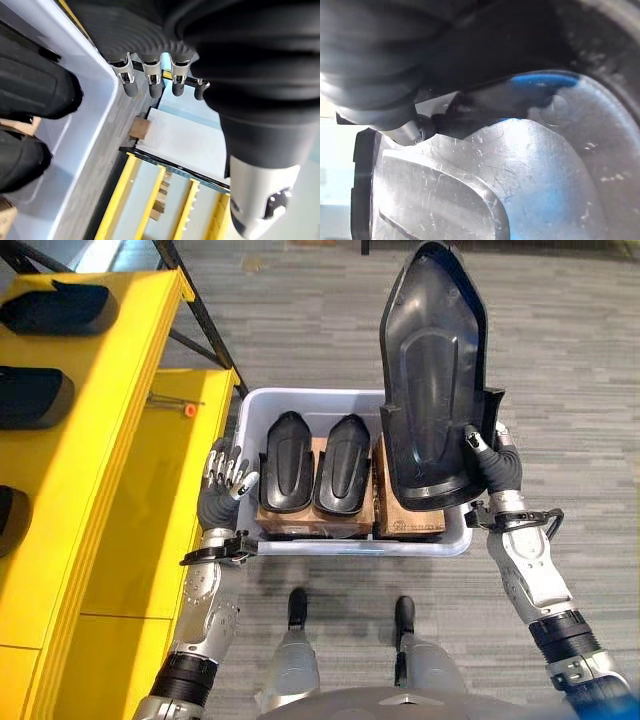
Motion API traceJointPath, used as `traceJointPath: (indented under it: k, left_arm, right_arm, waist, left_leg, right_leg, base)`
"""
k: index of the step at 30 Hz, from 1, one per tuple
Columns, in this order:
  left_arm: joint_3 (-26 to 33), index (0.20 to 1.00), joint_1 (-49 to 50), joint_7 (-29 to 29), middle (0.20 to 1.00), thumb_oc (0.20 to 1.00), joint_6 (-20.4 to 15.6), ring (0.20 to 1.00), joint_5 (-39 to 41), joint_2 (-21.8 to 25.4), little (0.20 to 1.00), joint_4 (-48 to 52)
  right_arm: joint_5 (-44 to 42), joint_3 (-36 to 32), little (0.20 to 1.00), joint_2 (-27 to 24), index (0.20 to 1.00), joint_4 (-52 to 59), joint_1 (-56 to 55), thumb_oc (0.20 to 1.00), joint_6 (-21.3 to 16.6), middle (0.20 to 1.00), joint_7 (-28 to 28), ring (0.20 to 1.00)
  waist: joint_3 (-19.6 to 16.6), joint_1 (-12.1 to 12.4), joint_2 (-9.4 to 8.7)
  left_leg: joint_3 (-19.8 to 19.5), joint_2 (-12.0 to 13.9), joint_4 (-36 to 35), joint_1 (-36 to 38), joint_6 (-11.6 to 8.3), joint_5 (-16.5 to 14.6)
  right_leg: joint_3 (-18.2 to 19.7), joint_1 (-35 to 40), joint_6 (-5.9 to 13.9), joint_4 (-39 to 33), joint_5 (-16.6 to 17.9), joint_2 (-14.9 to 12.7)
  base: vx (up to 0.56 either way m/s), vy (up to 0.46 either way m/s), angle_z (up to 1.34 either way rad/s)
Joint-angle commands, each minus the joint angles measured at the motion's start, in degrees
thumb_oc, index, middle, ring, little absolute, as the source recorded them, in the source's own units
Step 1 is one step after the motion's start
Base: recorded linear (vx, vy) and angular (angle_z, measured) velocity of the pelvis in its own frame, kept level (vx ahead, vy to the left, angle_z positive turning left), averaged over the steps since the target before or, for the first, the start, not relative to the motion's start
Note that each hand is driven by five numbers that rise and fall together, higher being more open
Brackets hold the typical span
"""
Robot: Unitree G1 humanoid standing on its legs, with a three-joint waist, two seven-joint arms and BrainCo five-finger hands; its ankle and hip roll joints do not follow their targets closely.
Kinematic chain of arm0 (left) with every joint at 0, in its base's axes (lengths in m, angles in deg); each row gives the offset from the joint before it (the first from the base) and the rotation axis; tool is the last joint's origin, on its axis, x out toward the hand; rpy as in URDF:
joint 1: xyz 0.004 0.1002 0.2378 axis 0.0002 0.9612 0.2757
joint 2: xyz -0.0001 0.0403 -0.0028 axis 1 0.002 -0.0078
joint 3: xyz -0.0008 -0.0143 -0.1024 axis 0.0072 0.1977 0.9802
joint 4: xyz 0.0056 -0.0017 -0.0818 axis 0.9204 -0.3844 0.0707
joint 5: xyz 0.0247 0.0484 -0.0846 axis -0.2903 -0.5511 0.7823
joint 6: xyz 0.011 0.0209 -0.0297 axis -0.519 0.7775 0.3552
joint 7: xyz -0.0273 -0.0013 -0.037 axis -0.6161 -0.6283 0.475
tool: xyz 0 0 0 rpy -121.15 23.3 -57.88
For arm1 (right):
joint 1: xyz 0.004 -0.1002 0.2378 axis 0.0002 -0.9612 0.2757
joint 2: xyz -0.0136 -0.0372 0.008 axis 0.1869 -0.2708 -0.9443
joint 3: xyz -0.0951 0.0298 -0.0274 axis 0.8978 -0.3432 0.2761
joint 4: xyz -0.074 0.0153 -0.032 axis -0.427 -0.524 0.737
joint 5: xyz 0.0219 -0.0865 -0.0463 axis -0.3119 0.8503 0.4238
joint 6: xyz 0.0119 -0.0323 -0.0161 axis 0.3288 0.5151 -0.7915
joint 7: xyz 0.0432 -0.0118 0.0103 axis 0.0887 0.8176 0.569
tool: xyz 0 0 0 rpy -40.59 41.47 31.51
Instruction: Move parts from the plastic box to the shelf.
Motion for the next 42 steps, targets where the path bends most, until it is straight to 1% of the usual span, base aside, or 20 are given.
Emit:
traceJointPath:
  k: [1,3,4,6,8,9,11,14,16,17,18,20,21,26,29,31,32,38,41,42]
  left_arm:
    - [0.54,1.000,-0.88,2.85,1.000,1.000,-1.33,1.000,1.11,-0.72,1.000,1.23]
    - [-0.23,1.000,-1.18,3.05,1.000,1.000,-1.12,1.000,1.64,-1.16,1.000,1.00]
    - [-0.99,1.000,-1.67,3.31,1.000,1.000,-0.92,1.000,2.09,-1.59,1.000,0.61]
    - [-1.86,1.000,-2.00,3.91,1.000,1.000,-1.09,1.000,2.10,-1.93,1.000,0.55]
    - [-1.98,1.000,-1.95,4.48,1.000,1.000,-1.04,1.000,1.95,-2.26,1.000,0.72]
    - [-1.99,1.000,-1.94,4.48,1.000,1.000,-1.03,1.000,1.94,-2.27,1.000,0.74]
    - [-1.77,1.000,-1.61,4.42,1.000,1.000,-0.96,1.000,1.86,-2.94,1.000,0.88]
    - [-1.22,1.000,-1.56,3.87,1.000,1.000,-0.91,1.000,1.75,-3.60,1.000,0.80]
    - [-1.23,1.000,-1.93,3.41,1.000,1.000,-0.83,1.000,1.58,-3.94,1.000,1.01]
    - [-1.64,1.000,-2.10,3.82,1.000,1.000,-0.65,1.000,1.62,-4.22,1.000,1.00]
    - [-1.71,1.000,-2.04,3.82,1.000,1.000,-0.64,1.000,1.62,-4.23,1.000,1.03]
    - [-1.60,1.000,-1.31,4.03,1.000,1.000,-0.46,1.000,1.12,-3.81,1.000,1.16]
    - [-0.90,1.000,-0.65,3.97,1.000,1.000,-0.32,1.000,0.92,-3.46,1.000,1.44]
    - [0.98,1.000,0.02,3.32,1.000,1.000,-0.39,1.000,0.50,-2.99,1.000,1.88]
    - [1.60,1.000,0.50,3.18,1.000,1.000,-0.49,1.000,-0.35,-2.62,1.000,2.41]
    - [1.76,1.000,0.77,3.11,1.000,1.000,-0.44,1.000,-0.45,-2.51,1.000,2.72]
    - [1.85,1.000,0.86,3.24,1.000,1.000,-0.58,1.000,-0.29,-2.36,1.000,2.86]
    - [2.95,1.000,1.29,2.54,1.000,1.000,-0.90,1.000,-0.80,-1.77,1.000,3.46]
    - [3.74,1.000,1.18,2.13,1.000,1.000,-0.95,1.000,-1.66,-1.53,1.000,2.87]
    - [3.82,1.000,1.03,1.76,1.000,1.000,-0.88,1.000,-2.17,-1.46,1.000,2.77]
  right_arm:
    - [-2.65,2.39,0.200,-0.11,0.200,3.58,5.95,0.200,-4.68,0.200,1.39,0.200]
    - [-1.74,3.08,0.200,-0.22,0.200,3.24,8.35,0.200,-4.63,0.200,0.36,0.200]
    - [0.06,3.55,0.200,-0.83,0.200,3.35,10.10,0.200,-4.73,0.200,-0.97,0.200]
    - [2.14,3.89,0.200,-1.67,0.200,3.39,10.83,0.200,-4.78,0.200,-1.71,0.200]
    - [2.88,3.16,0.200,-2.26,0.200,3.54,9.66,0.200,-4.56,0.200,-1.83,0.200]
    - [2.88,3.15,0.200,-2.28,0.200,3.56,9.64,0.200,-4.55,0.200,-1.83,0.200]
    - [2.20,1.60,0.200,-2.42,0.200,4.77,6.86,0.200,-4.46,0.200,-1.41,0.200]
    - [0.36,0.34,0.200,-1.30,0.200,4.68,4.56,0.200,-4.38,0.200,-1.23,0.200]
    - [0.10,-0.87,0.200,-1.04,0.200,5.26,2.90,0.200,-4.59,0.200,-1.82,0.200]
    - [0.42,-2.38,0.200,-1.16,0.200,6.22,1.01,0.200,-4.90,0.200,-2.36,0.200]
    - [0.42,-2.45,0.200,-1.17,0.200,6.30,0.87,0.200,-4.88,0.200,-2.35,0.200]
    - [0.40,-2.71,0.200,-0.03,0.200,6.00,-0.61,0.200,-4.53,0.200,-2.19,0.200]
    - [-0.92,-3.14,0.200,0.84,0.200,5.70,-1.90,0.200,-4.37,0.200,-1.93,0.200]
    - [-0.75,-3.34,0.200,1.16,0.200,5.23,-3.53,0.200,-3.35,0.200,-1.56,0.200]
    - [-0.76,-3.00,0.200,1.43,0.200,5.17,-4.30,0.200,-2.59,0.200,-1.08,0.200]
    - [-0.72,-2.75,0.200,1.55,0.200,5.06,-4.29,0.200,-2.48,0.200,-0.95,0.200]
    - [-0.76,-2.24,0.200,1.59,0.200,4.70,-4.35,0.200,-2.21,0.200,-0.79,0.200]
    - [-2.09,-0.23,0.200,2.57,0.200,3.38,-3.45,0.200,-1.15,0.200,-0.06,0.200]
    - [-3.71,0.72,0.200,3.88,0.200,2.04,-3.59,0.200,-0.73,0.200,0.58,0.200]
    - [-5.83,1.01,0.200,4.61,0.200,1.49,-3.99,0.200,-0.63,0.200,1.48,0.200]
  waist:
    - [-3.21,2.35,1.34]
    - [-3.31,2.89,1.79]
    - [-3.13,3.28,1.32]
    - [-3.09,3.22,0.64]
    - [-3.96,2.23,0.99]
    - [-4.07,2.13,1.03]
    - [-5.18,0.66,2.05]
    - [-6.15,-0.49,3.22]
    - [-6.44,-1.23,3.93]
    - [-6.57,-1.93,4.55]
    - [-6.60,-1.93,4.53]
    - [-6.89,-1.62,4.29]
    - [-6.87,-1.12,3.55]
    - [-6.47,0.20,1.70]
    - [-5.97,1.58,0.08]
    - [-5.86,1.80,-0.21]
    - [-5.43,2.76,-0.94]
    - [-4.35,4.42,-2.40]
    - [-4.57,4.92,-2.86]
    - [-4.72,4.80,-3.31]
  left_leg:
    - [-2.56,8.32,4.15,-0.54,-4.02,8.31]
    - [-2.61,8.59,2.98,-2.17,-4.59,11.96]
    - [0.03,7.41,3.37,-3.71,-3.90,12.41]
    - [2.90,6.37,8.31,-3.16,-3.47,9.26]
    - [5.97,7.77,11.11,-0.51,-3.61,7.55]
    - [5.85,7.76,11.03,-0.70,-3.57,7.73]
    - [7.57,9.34,13.36,4.21,-4.07,7.12]
    - [7.26,8.57,11.96,7.12,-4.12,6.12]
    - [8.73,8.41,9.13,7.92,-4.16,5.74]
    - [11.38,8.52,7.10,8.65,-4.74,2.85]
    - [11.35,8.43,7.10,8.67,-4.67,2.79]
    - [11.61,7.21,6.32,9.03,-4.05,-0.54]
    - [11.47,5.78,6.39,8.46,-3.28,-2.54]
    - [9.93,2.00,7.42,6.51,-1.75,-6.34]
    - [7.26,-1.56,9.31,3.94,-0.61,-8.46]
    - [6.77,-2.24,9.78,3.37,-0.35,-8.76]
    - [5.53,-3.87,10.84,1.66,0.09,-9.52]
    - [2.62,-9.15,14.85,-3.42,2.13,-11.88]
    - [1.37,-11.29,14.94,-4.02,3.34,-12.44]
    - [1.31,-12.75,14.24,-4.31,4.30,-11.06]
  right_leg:
    - [-2.54,-4.33,-2.45,16.99,-9.00,4.17]
    - [-4.32,-4.40,-2.78,16.02,-8.96,4.26]
    - [-6.33,-3.90,-2.99,13.55,-7.87,2.85]
    - [-8.87,-3.70,-2.89,11.19,-5.95,0.59]
    - [-11.98,-3.64,-2.99,10.46,-5.42,-0.78]
    - [-12.12,-3.69,-3.01,10.27,-5.21,-0.76]
    - [-16.03,-4.31,-3.24,11.49,-5.24,-2.22]
    - [-18.64,-4.78,-2.84,13.09,-5.03,-3.55]
    - [-20.17,-4.70,-2.34,14.10,-4.79,-4.85]
    - [-20.71,-3.97,-1.08,15.78,-5.59,-6.34]
    - [-20.74,-3.94,-0.99,15.84,-5.58,-6.45]
    - [-20.87,-3.31,-0.32,15.98,-4.52,-7.89]
    - [-21.28,-2.34,0.43,15.64,-3.58,-9.32]
    - [-22.43,0.01,2.69,14.25,-0.60,-13.08]
    - [-24.24,2.87,4.65,10.55,2.69,-15.72]
    - [-24.84,3.43,5.03,9.79,3.40,-16.19]
    - [-25.96,4.45,6.06,8.57,5.43,-17.62]
    - [-26.92,5.15,8.44,5.91,10.91,-21.40]
    - [-25.68,5.15,8.73,6.05,12.25,-22.66]
    - [-24.96,4.33,7.69,7.09,12.99,-23.73]
  base:
    - [-0.16,-0.436,0.07]
    - [-0.14,-0.164,0.45]
    - [-0.16,-0.129,1.12]
    - [-0.21,-0.113,1.54]
    - [-0.13,-0.027,0.97]
    - [-0.09,0.024,0.91]
    - [-0.10,0.037,1.15]
    - [-0.04,0.071,0.97]
    - [-0.01,0.141,0.59]
    - [0.05,0.132,1.02]
    - [0.09,0.168,1.13]
    - [0.09,0.186,0.77]
    - [0.09,0.208,0.33]
    - [0.06,0.153,0.30]
    - [0.07,0.196,0.47]
    - [0.02,0.125,0.38]
    - [0.01,0.131,0.30]
    - [-0.01,0.172,0.55]
    - [0.03,0.226,0.67]
    - [0.02,0.226,0.39]
